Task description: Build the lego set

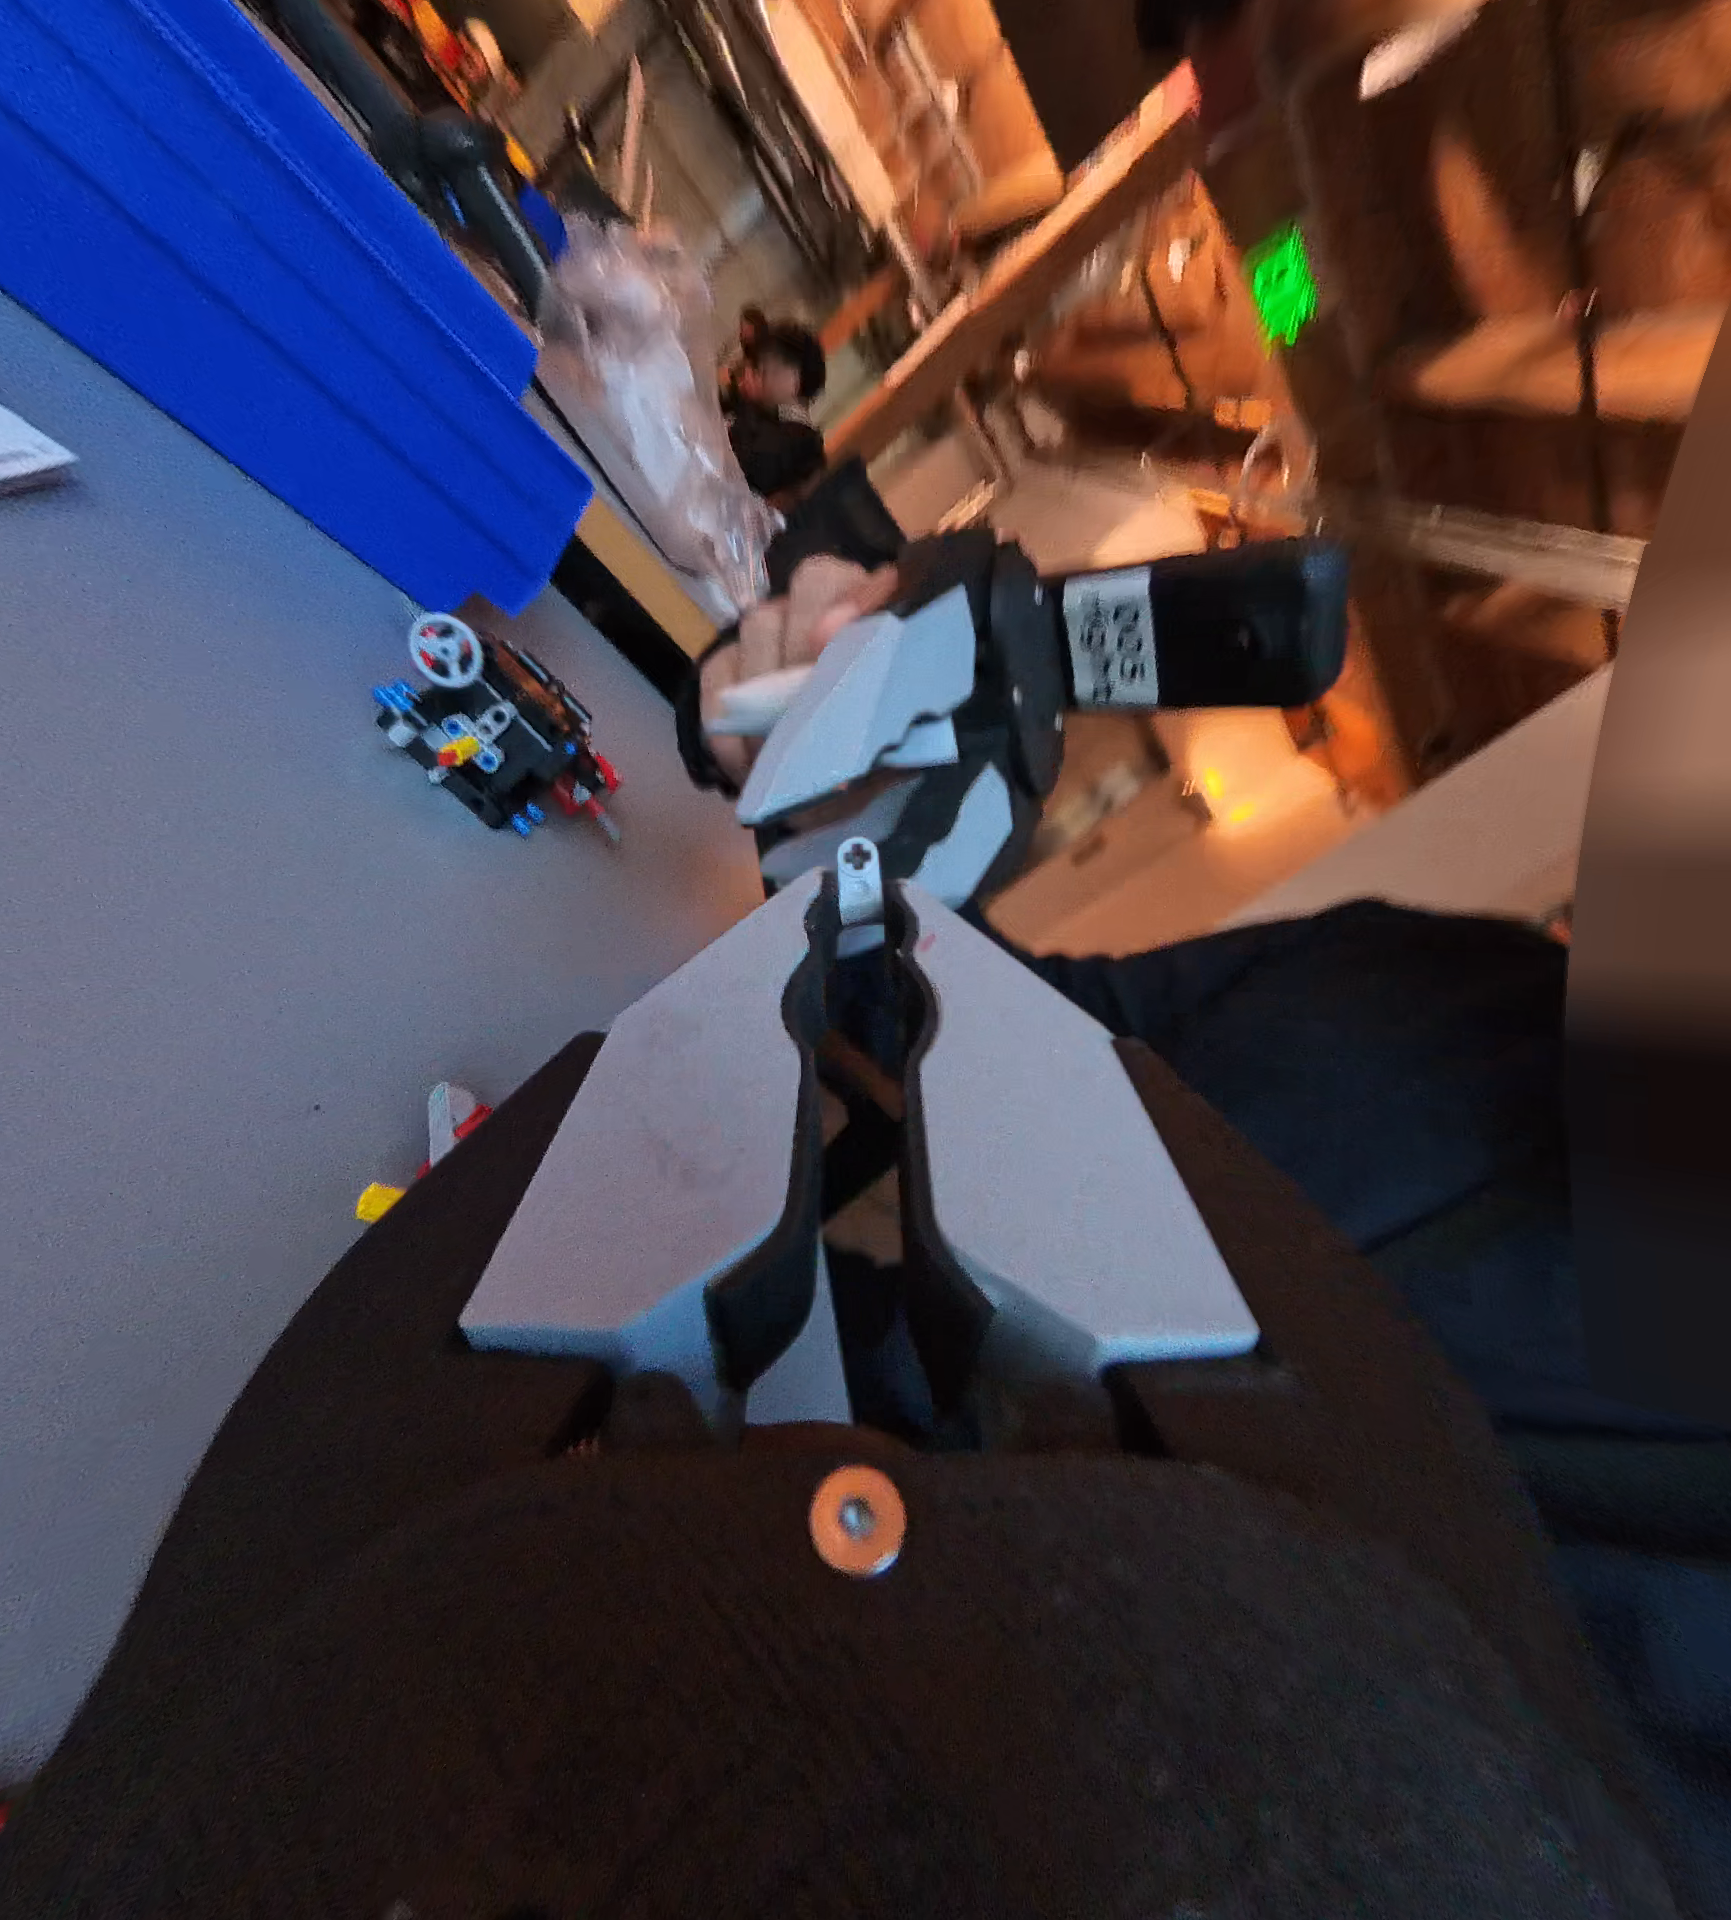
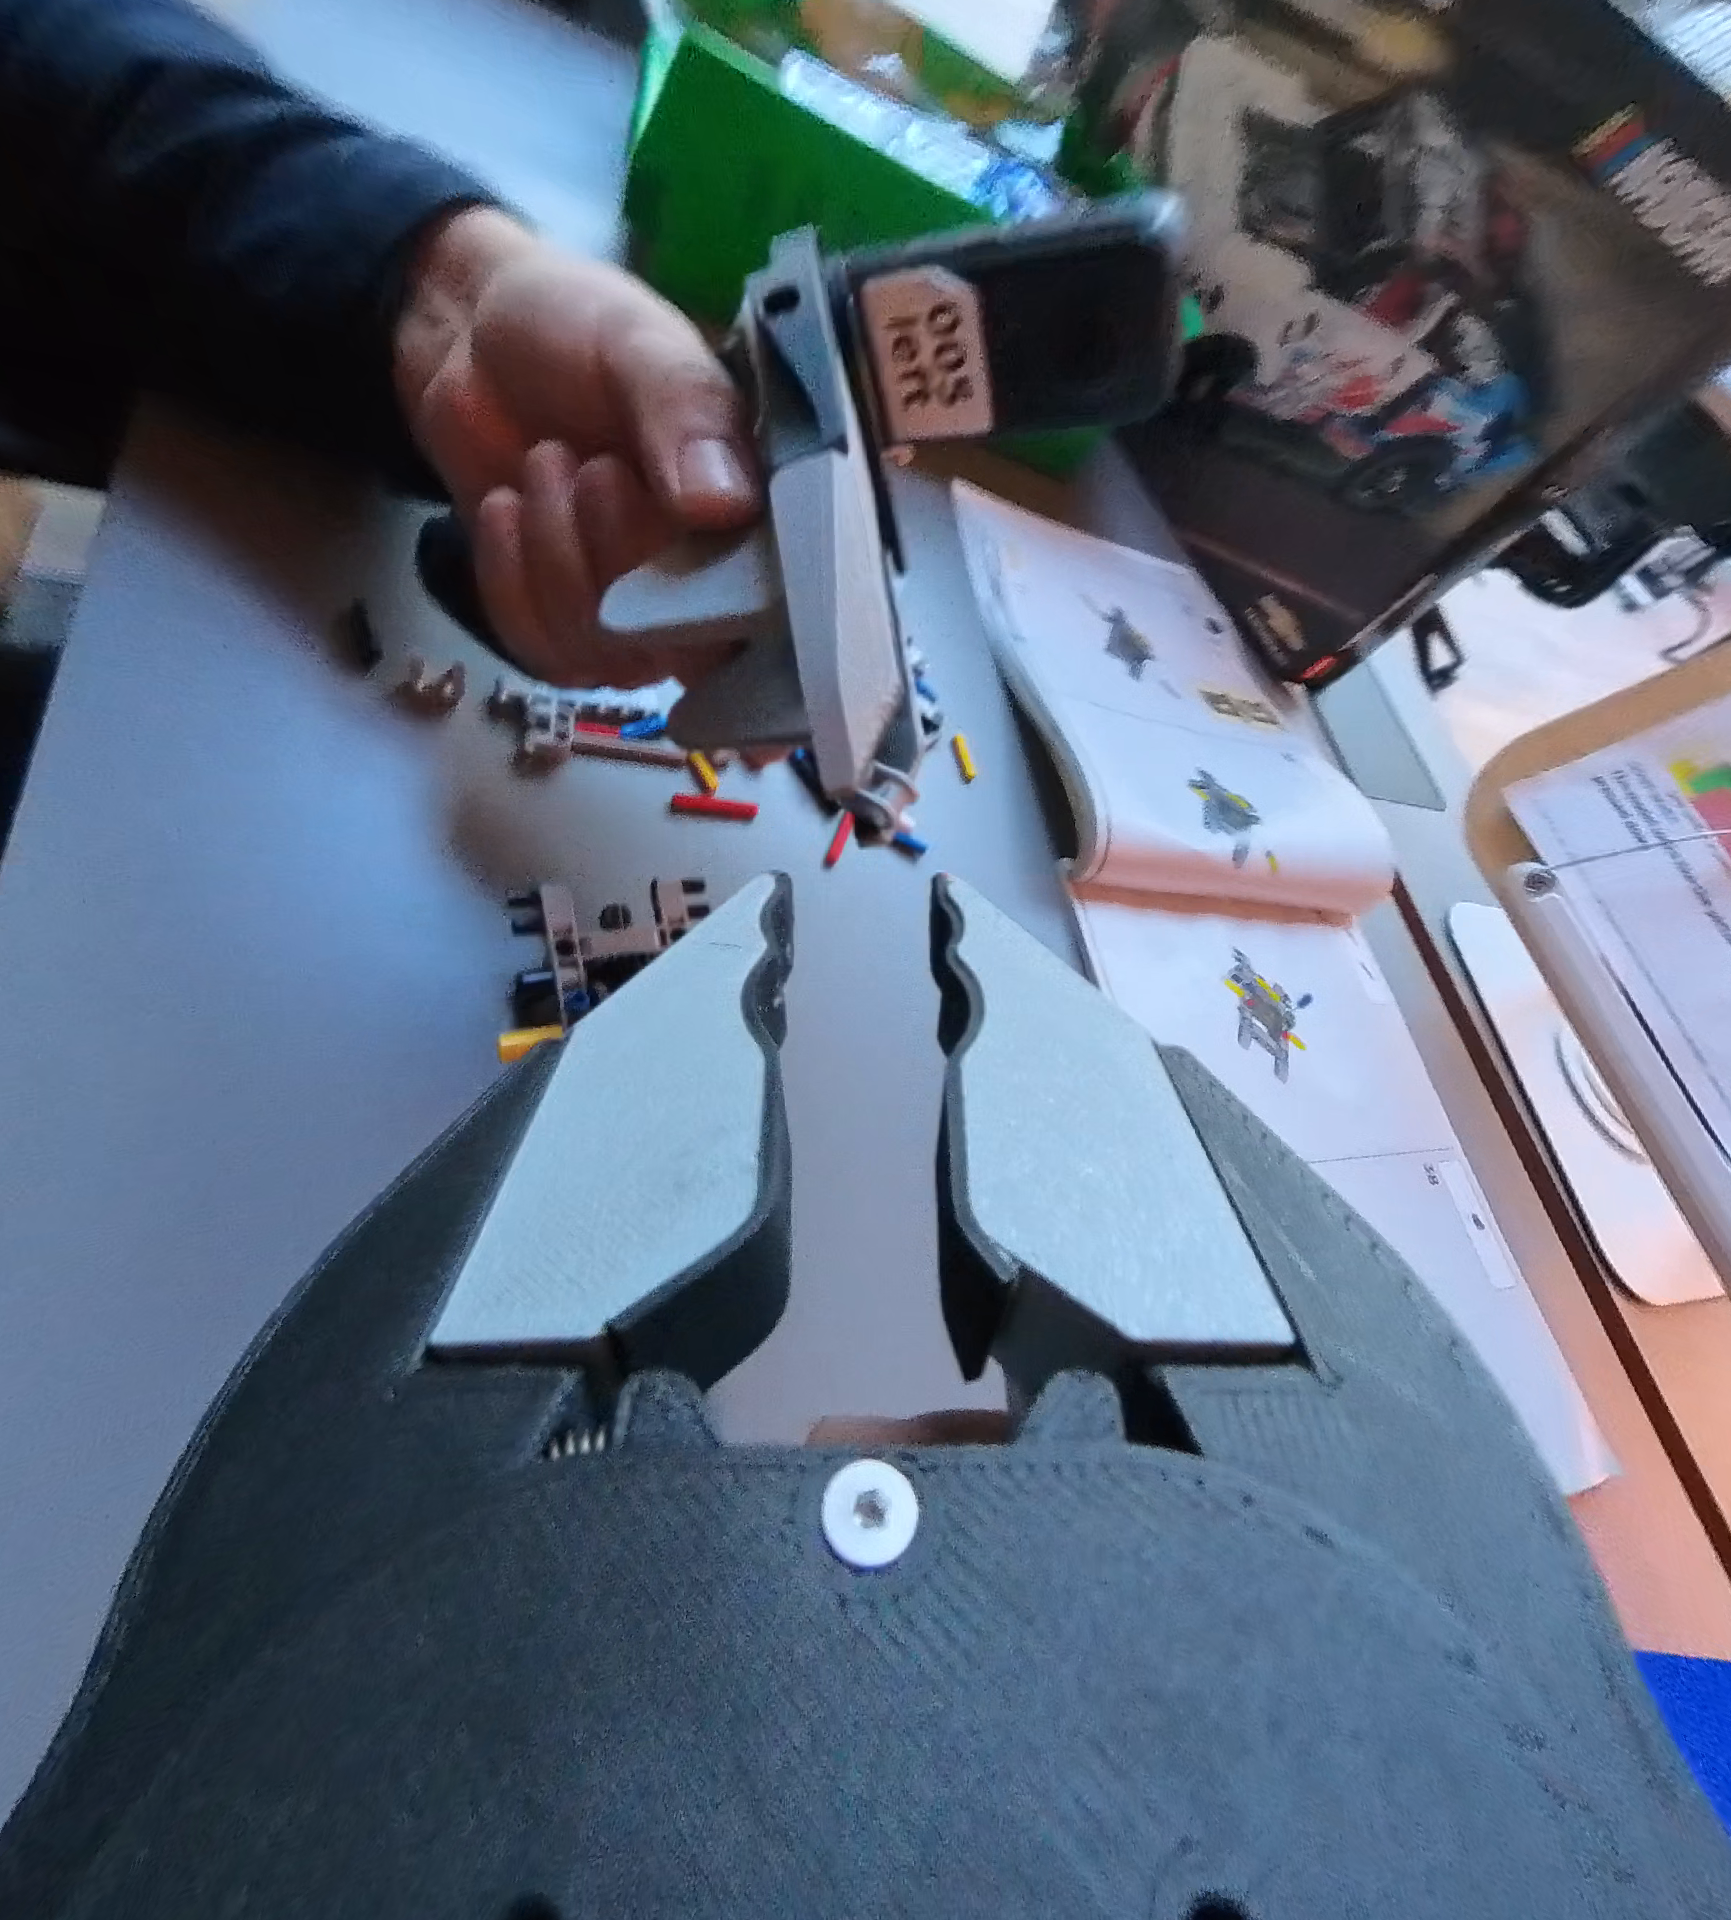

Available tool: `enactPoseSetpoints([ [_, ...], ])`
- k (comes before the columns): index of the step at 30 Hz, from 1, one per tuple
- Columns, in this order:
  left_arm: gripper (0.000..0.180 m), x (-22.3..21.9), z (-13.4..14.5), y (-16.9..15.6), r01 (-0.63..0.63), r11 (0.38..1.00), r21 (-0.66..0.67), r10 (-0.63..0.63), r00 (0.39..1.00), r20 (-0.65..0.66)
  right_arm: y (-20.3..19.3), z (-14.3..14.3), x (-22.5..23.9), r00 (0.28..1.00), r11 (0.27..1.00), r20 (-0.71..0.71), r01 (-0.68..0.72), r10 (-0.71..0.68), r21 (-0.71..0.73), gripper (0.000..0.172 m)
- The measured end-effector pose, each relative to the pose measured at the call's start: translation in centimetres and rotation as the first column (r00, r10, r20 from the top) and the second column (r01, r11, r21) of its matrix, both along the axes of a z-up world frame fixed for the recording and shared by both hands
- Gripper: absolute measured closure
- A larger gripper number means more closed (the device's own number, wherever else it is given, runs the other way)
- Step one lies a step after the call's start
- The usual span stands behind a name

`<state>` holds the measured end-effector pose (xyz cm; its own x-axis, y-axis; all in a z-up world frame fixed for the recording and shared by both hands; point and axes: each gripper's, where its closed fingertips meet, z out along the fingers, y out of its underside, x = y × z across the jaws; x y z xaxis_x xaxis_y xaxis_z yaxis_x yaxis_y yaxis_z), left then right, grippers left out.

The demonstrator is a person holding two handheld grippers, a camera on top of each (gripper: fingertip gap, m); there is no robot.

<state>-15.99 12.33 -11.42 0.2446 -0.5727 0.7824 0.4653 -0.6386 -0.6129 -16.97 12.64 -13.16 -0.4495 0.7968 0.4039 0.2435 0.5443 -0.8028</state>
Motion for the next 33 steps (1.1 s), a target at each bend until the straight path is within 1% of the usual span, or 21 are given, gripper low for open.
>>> enactPoseSetpoints([
  [2, 0.175, -0.4, -0.2, 0.7, -0.055, 0.998, -0.034, 0.056, 0.998, 0.042, 0.5, 0.6, -0.4, 0.993, 0.997, -0.084, 0.077, -0.079, -0.027, 0.151],
  [4, 0.174, 0.0, -0.4, 0.7, -0.054, 0.997, -0.057, 0.058, 0.996, 0.065, 1.0, 0.8, -0.7, 0.978, 0.987, -0.135, 0.154, -0.159, -0.044, 0.150],
  [5, 0.174, 0.0, -0.4, 0.9, -0.069, 0.996, -0.059, 0.073, 0.995, 0.072, 0.9, 0.9, -0.8, 0.973, 0.984, -0.148, 0.168, -0.175, -0.059, 0.151],
  [7, 0.175, -0.3, -0.8, 1.3, -0.111, 0.991, -0.079, 0.116, 0.991, 0.061, 0.2, 1.0, -0.7, 0.971, 0.984, -0.168, 0.158, -0.170, -0.081, 0.155],
  [8, 0.175, -0.4, -0.9, 1.3, -0.114, 0.990, -0.083, 0.119, 0.991, 0.060, 0.1, 1.0, -0.8, 0.969, 0.984, -0.177, 0.162, -0.173, -0.078, 0.161],
  [14, 0.174, -0.8, -0.8, 1.8, -0.164, 0.981, -0.099, 0.172, 0.982, 0.080, 0.8, 0.8, -1.4, 0.958, 0.973, -0.171, 0.219, -0.229, -0.074, 0.160],
  [19, 0.175, -0.9, -0.3, 1.9, -0.205, 0.975, -0.091, 0.215, 0.969, 0.118, 1.1, 1.0, -1.6, 0.934, 0.961, -0.225, 0.268, -0.277, -0.070, 0.161],
  [21, 0.175, -0.8, -0.1, 1.7, -0.184, 0.978, -0.101, 0.197, 0.970, 0.141, 0.9, 1.1, -1.5, 0.926, 0.961, -0.257, 0.272, -0.277, -0.055, 0.161],
  [23, 0.175, -0.7, -0.3, 1.4, -0.148, 0.983, -0.105, 0.162, 0.976, 0.145, 0.6, 1.0, -1.4, 0.931, 0.966, -0.259, 0.256, -0.256, -0.036, 0.161],
  [24, 0.174, -0.6, -0.5, 1.3, -0.120, 0.986, -0.115, 0.136, 0.980, 0.144, 0.4, 0.8, -1.4, 0.939, 0.971, -0.248, 0.236, -0.238, -0.036, 0.162],
  [25, 0.171, -0.4, -0.7, 1.2, -0.093, 0.988, -0.125, 0.111, 0.983, 0.145, 0.1, 0.6, -1.2, 0.950, 0.978, -0.233, 0.204, -0.207, -0.039, 0.172],
  [26, 0.168, -0.3, -0.7, 1.0, -0.073, 0.989, -0.126, 0.092, 0.985, 0.148, -0.2, 0.6, -1.1, 0.957, 0.984, -0.230, 0.172, -0.177, -0.041, 0.172],
  [27, 0.168, -0.2, -0.7, 0.8, -0.052, 0.991, -0.121, 0.070, 0.986, 0.149, -0.4, 0.5, -1.0, 0.963, 0.989, -0.223, 0.145, -0.150, -0.039, 0.172],
  [28, 0.170, -0.1, -0.9, 0.8, -0.047, 0.991, -0.121, 0.063, 0.989, 0.137, -0.4, 0.3, -0.9, 0.969, 0.991, -0.207, 0.131, -0.136, -0.038, 0.172],
  [30, 0.169, -0.2, -1.2, 1.2, -0.094, 0.989, -0.115, 0.104, 0.991, 0.089, 0.0, 0.0, -1.0, 0.973, 0.990, -0.184, 0.132, -0.139, -0.048, 0.172],
  [31, 0.169, -0.1, -1.1, 1.2, -0.098, 0.989, -0.108, 0.107, 0.991, 0.085, 0.0, 0.0, -0.9, 0.973, 0.990, -0.185, 0.128, -0.136, -0.059, 0.172],
  [33, 0.170, 0.0, -1.6, 1.2, -0.076, 0.989, -0.130, 0.084, 0.995, 0.058, 0.0, -0.5, -0.8, 0.978, 0.990, -0.166, 0.114, -0.127, -0.085, 0.172],
])
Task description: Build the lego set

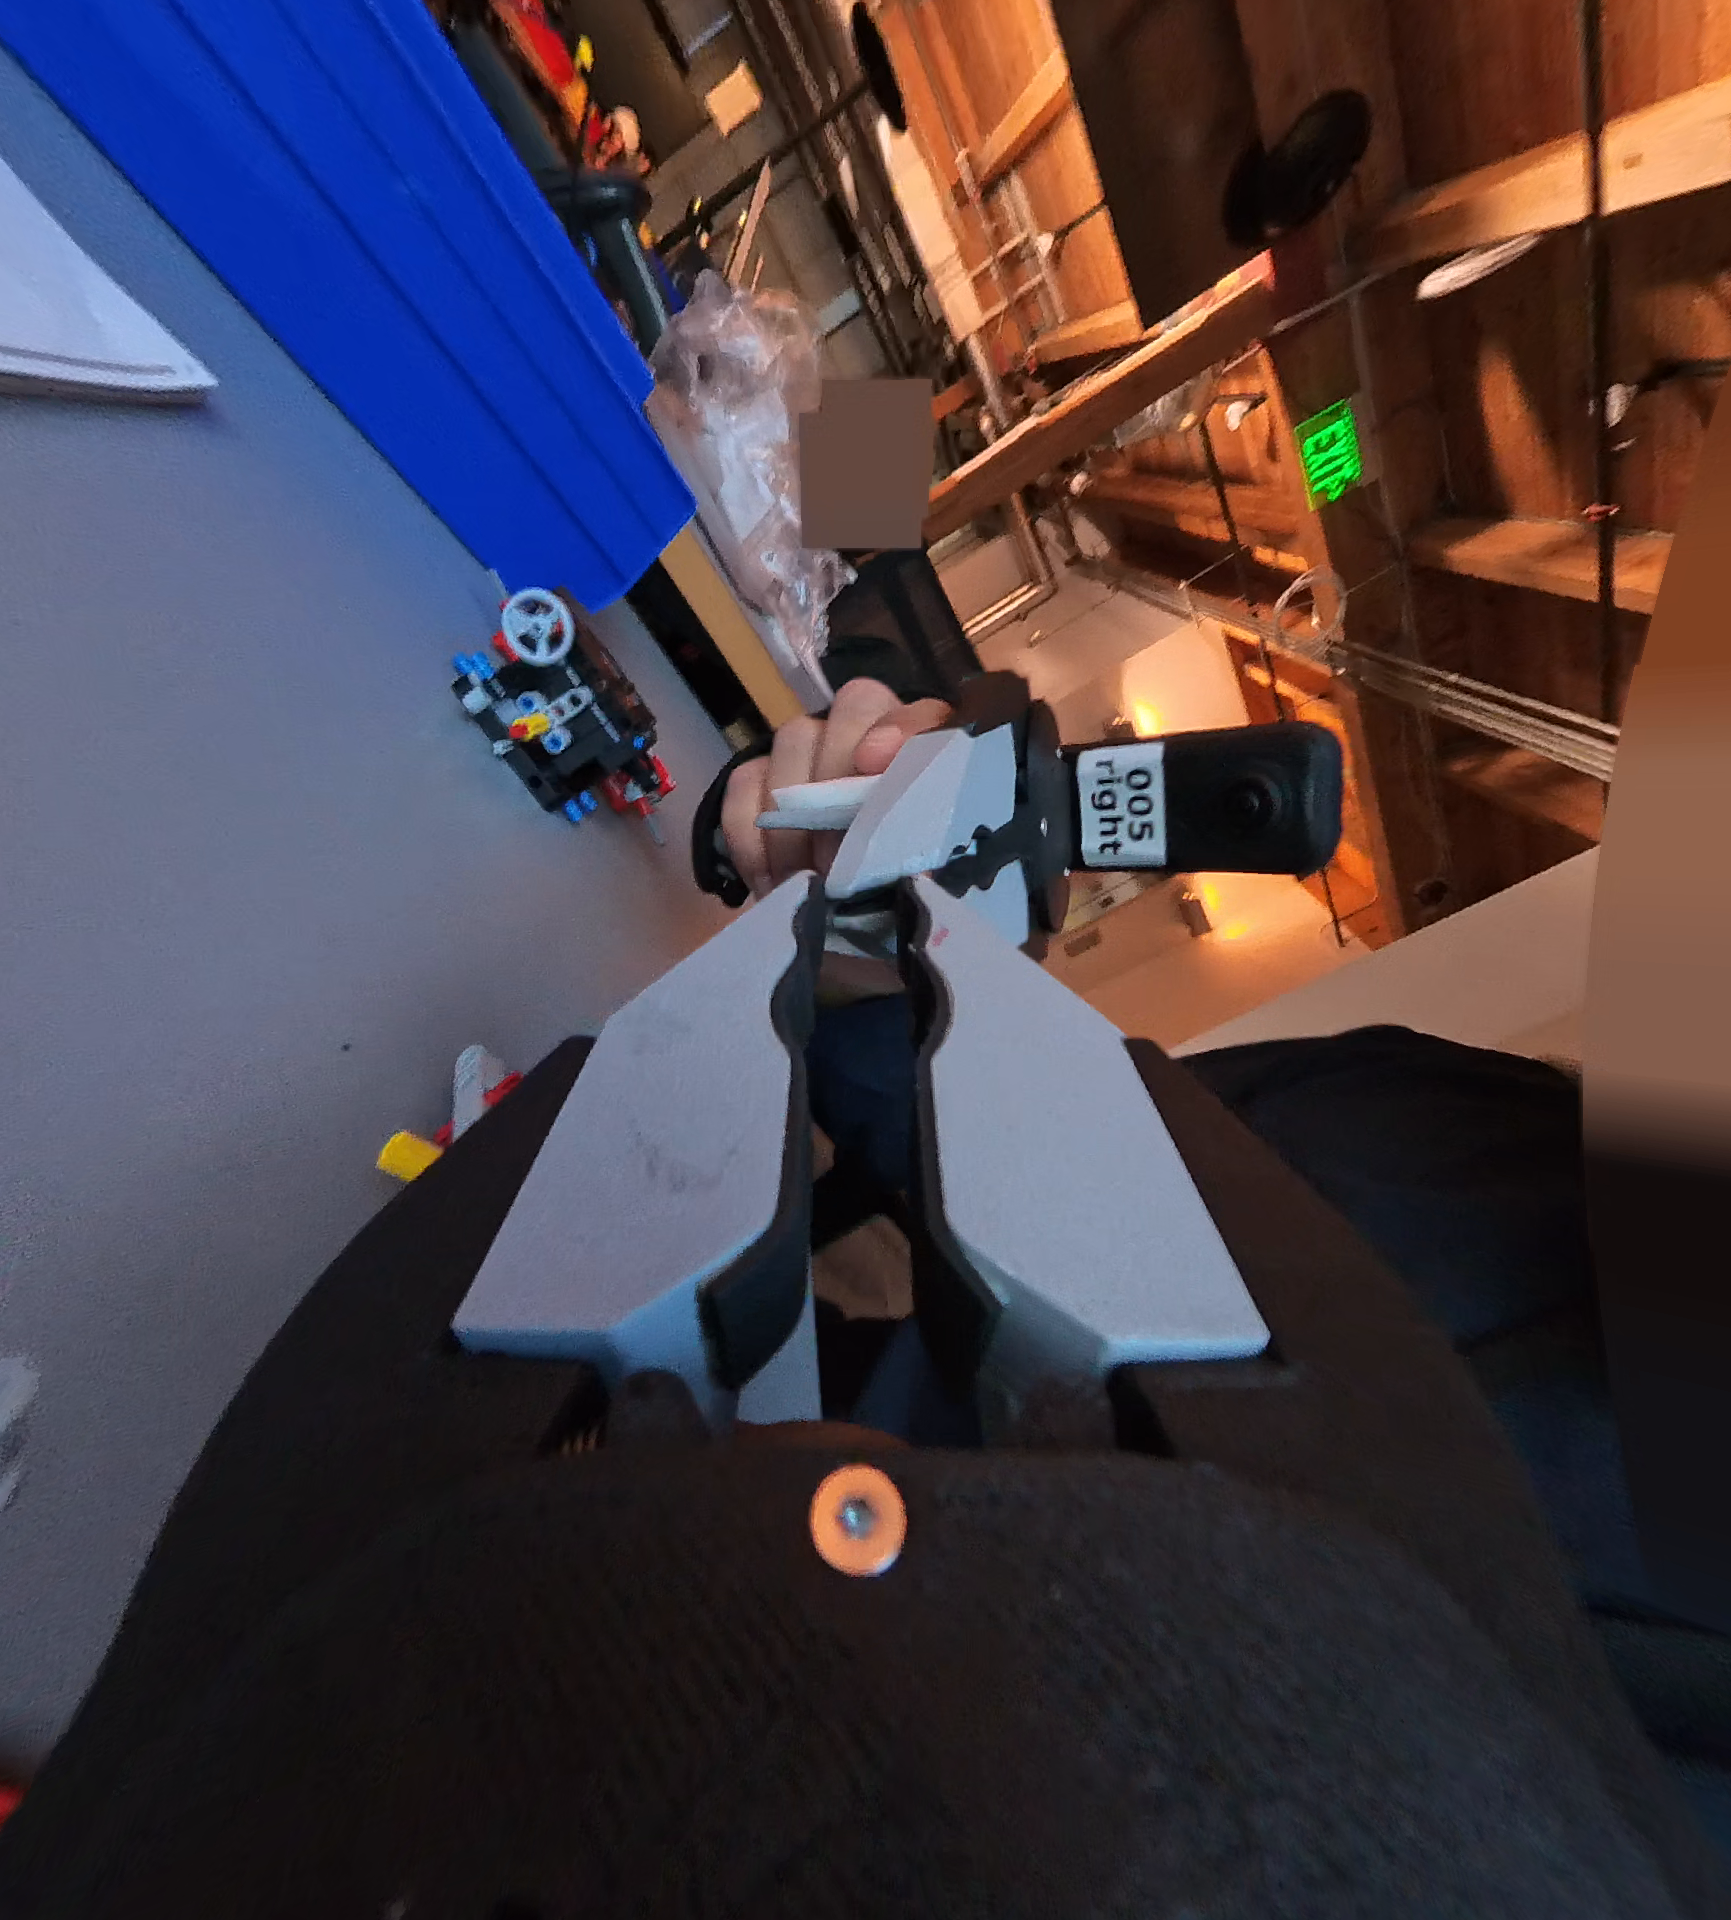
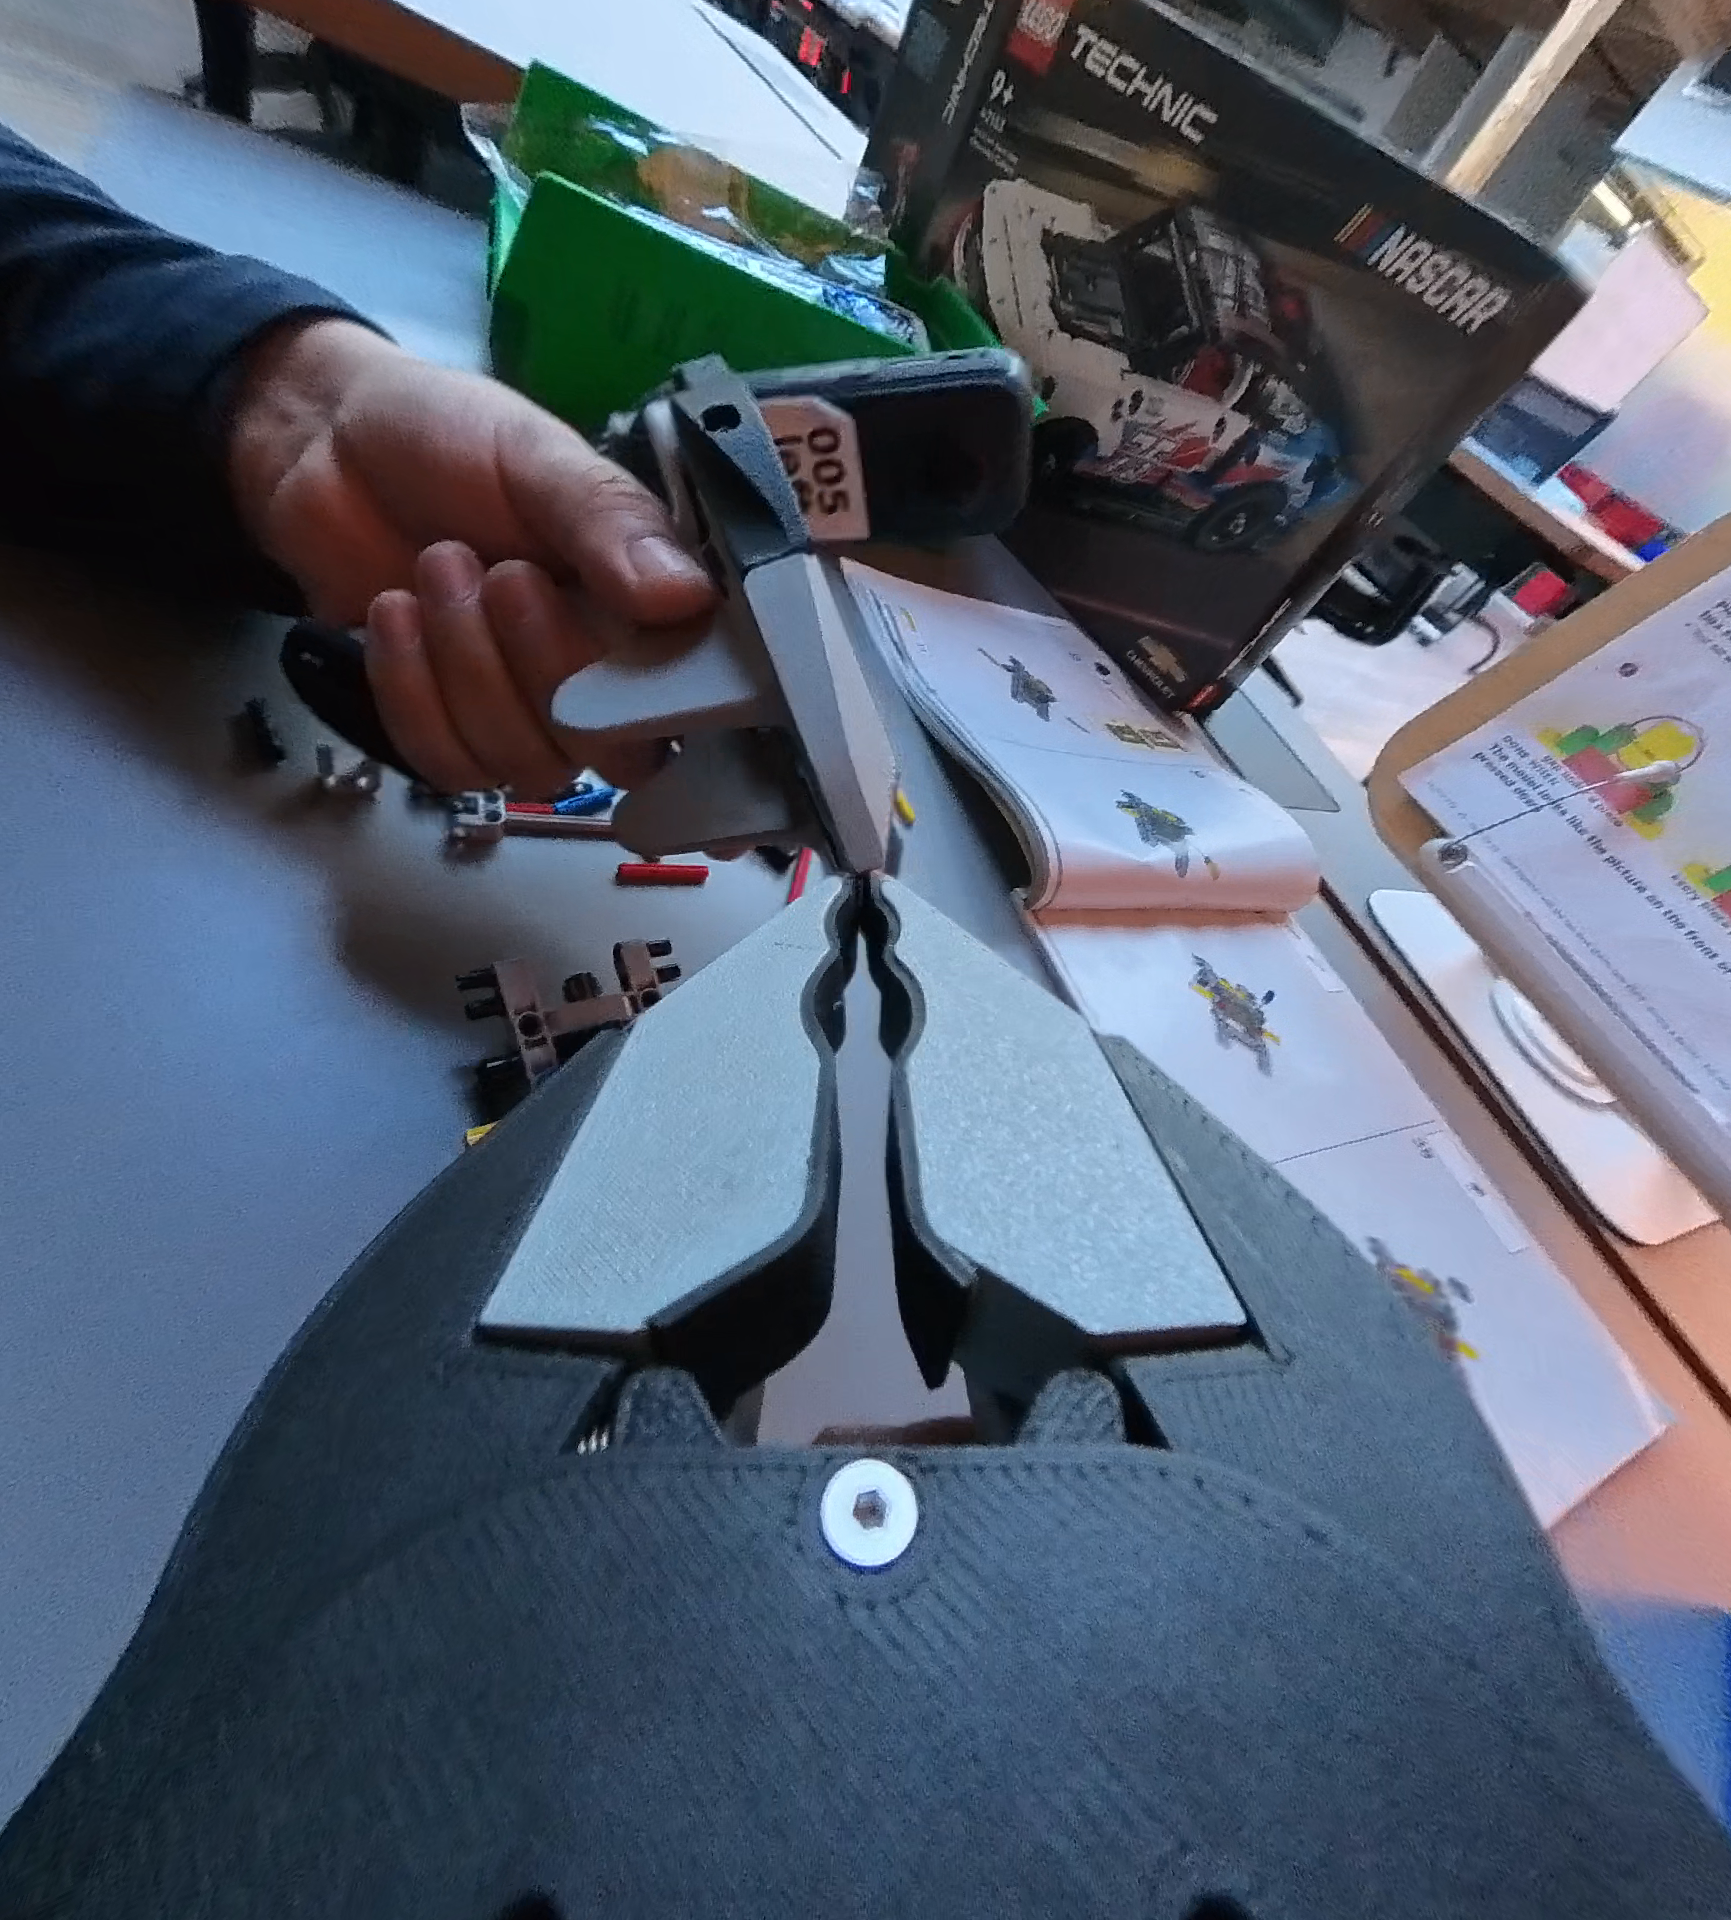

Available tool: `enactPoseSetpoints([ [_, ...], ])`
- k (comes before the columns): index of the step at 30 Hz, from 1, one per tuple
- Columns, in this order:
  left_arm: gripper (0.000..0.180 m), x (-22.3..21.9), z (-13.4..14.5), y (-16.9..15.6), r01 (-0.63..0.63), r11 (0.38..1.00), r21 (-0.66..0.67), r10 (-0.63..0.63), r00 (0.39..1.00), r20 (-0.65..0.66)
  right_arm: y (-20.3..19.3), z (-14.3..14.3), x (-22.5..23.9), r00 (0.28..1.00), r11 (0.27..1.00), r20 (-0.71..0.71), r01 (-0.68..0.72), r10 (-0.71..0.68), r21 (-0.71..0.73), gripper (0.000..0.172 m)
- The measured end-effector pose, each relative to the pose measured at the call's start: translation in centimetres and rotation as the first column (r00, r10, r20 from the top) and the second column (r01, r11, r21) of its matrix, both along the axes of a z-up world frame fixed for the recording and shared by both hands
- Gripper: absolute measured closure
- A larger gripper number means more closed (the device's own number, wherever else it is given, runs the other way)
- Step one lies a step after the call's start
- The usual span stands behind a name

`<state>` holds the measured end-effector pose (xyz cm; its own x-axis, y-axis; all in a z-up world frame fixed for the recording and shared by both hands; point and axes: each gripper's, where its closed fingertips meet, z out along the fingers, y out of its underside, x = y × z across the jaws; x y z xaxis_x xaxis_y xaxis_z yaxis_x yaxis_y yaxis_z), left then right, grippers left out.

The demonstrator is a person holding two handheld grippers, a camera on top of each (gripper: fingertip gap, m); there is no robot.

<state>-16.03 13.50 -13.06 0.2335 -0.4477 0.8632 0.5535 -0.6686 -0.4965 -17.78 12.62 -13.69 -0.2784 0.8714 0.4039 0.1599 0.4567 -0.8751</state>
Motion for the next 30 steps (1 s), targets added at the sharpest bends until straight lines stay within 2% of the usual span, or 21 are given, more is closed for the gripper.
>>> enactPoseSetpoints([
  [2, 0.172, -0.4, -0.7, 0.1, 0.018, 0.999, -0.030, -0.020, 0.998, -0.060, 0.1, -0.5, -0.2, 1.000, 0.999, 0.010, 0.010, -0.009, -0.040, 0.172],
  [5, 0.180, -1.7, 0.1, -0.6, 0.040, 0.998, 0.045, -0.033, 0.990, -0.139, 0.6, -0.3, 0.0, 0.999, 0.998, -0.002, 0.042, -0.042, -0.054, 0.172],
  [6, 0.164, -2.4, 0.7, -0.7, 0.032, 0.997, 0.064, -0.022, 0.988, -0.152, 1.1, -0.1, 0.0, 0.998, 0.996, -0.012, 0.060, -0.061, -0.067, 0.172],
  [7, 0.154, -3.5, 1.2, -0.6, 0.004, 0.996, 0.085, 0.013, 0.982, -0.188, 1.7, 0.0, 0.2, 0.997, 0.992, -0.011, 0.079, -0.081, -0.096, 0.172],
  [9, 0.159, -6.7, 2.2, -0.3, -0.108, 0.980, 0.166, 0.153, 0.945, -0.290, 3.3, -0.3, 0.4, 0.990, 0.977, 0.030, 0.140, -0.137, -0.161, 0.171],
  [11, 0.160, -11.0, 2.9, 0.1, -0.259, 0.934, 0.247, 0.342, 0.849, -0.403, 4.5, -1.3, 0.7, 0.980, 0.958, 0.090, 0.191, -0.175, -0.212, 0.162],
  [13, 0.160, -14.8, 2.6, 0.1, -0.375, 0.876, 0.302, 0.482, 0.706, -0.519, 5.2, -1.9, 1.0, 0.974, 0.943, 0.116, 0.218, -0.194, -0.251, 0.161],
  [16, 0.153, -17.1, 0.4, -0.2, -0.386, 0.880, 0.278, 0.463, 0.563, -0.685, 5.4, -2.3, 0.8, 0.973, 0.927, 0.114, 0.227, -0.201, -0.299, 0.162],
  [18, 0.152, -19.0, 0.6, -0.6, -0.413, 0.854, 0.318, 0.497, 0.464, -0.733, 5.2, -2.4, 0.5, 0.974, 0.923, 0.109, 0.222, -0.198, -0.313, 0.162],
  [19, 0.153, -19.9, 1.3, -0.9, -0.440, 0.826, 0.353, 0.540, 0.435, -0.720, 5.2, -2.5, 0.4, 0.974, 0.923, 0.105, 0.223, -0.200, -0.312, 0.163],
  [20, 0.155, -20.5, 2.2, -1.3, -0.458, 0.804, 0.380, 0.575, 0.436, -0.692, 5.2, -2.6, 0.2, 0.974, 0.924, 0.102, 0.225, -0.203, -0.309, 0.163],
  [22, 0.154, -21.1, 3.4, -2.2, -0.480, 0.787, 0.387, 0.606, 0.486, -0.630, 5.1, -3.0, 0.0, 0.973, 0.924, 0.105, 0.228, -0.206, -0.308, 0.164],
  [24, 0.153, -21.9, 4.2, -2.9, -0.503, 0.773, 0.386, 0.626, 0.510, -0.590, 5.2, -3.5, 0.0, 0.972, 0.921, 0.120, 0.232, -0.203, -0.313, 0.164],
  [30, 0.152, -24.4, 9.1, -6.8, -0.571, 0.668, 0.476, 0.743, 0.482, -0.464, 5.8, -3.5, 0.3, 0.966, 0.912, 0.122, 0.255, -0.228, -0.320, 0.164],
])
